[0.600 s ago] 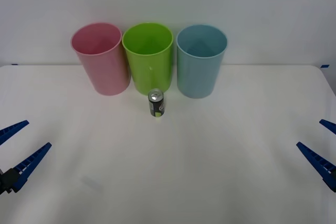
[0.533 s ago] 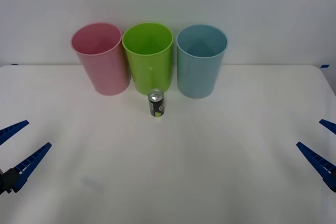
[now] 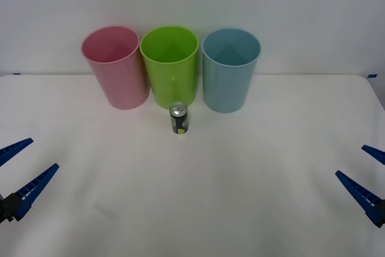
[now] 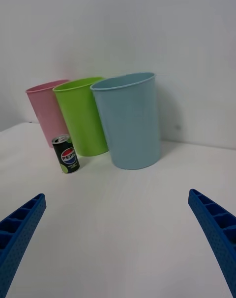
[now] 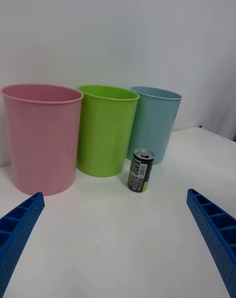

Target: Grasp the object on the table and drop it into the matching bin: aluminum can to the light blue bin, PET bottle to the pink bin.

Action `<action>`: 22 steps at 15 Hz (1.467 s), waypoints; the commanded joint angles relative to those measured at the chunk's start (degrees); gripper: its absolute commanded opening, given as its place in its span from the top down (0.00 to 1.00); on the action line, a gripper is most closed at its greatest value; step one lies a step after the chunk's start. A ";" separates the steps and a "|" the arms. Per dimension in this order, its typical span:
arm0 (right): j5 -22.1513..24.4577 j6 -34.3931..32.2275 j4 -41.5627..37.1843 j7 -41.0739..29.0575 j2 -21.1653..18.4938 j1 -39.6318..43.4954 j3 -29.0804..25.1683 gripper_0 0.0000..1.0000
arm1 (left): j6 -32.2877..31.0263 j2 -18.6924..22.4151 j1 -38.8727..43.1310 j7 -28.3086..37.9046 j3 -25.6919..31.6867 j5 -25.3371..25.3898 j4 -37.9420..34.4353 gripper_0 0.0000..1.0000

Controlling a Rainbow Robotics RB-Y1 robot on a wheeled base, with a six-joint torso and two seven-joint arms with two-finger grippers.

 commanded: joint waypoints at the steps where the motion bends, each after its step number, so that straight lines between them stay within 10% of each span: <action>1: 0.07 1.04 0.00 0.63 -0.01 0.09 2.11 0.00 | 0.00 0.00 0.00 0.00 0.00 0.00 0.00 0.00; 22: 2.35 26.88 0.09 12.85 -0.01 -8.43 29.88 0.00 | 0.00 0.00 0.00 0.00 0.00 0.00 0.00 0.00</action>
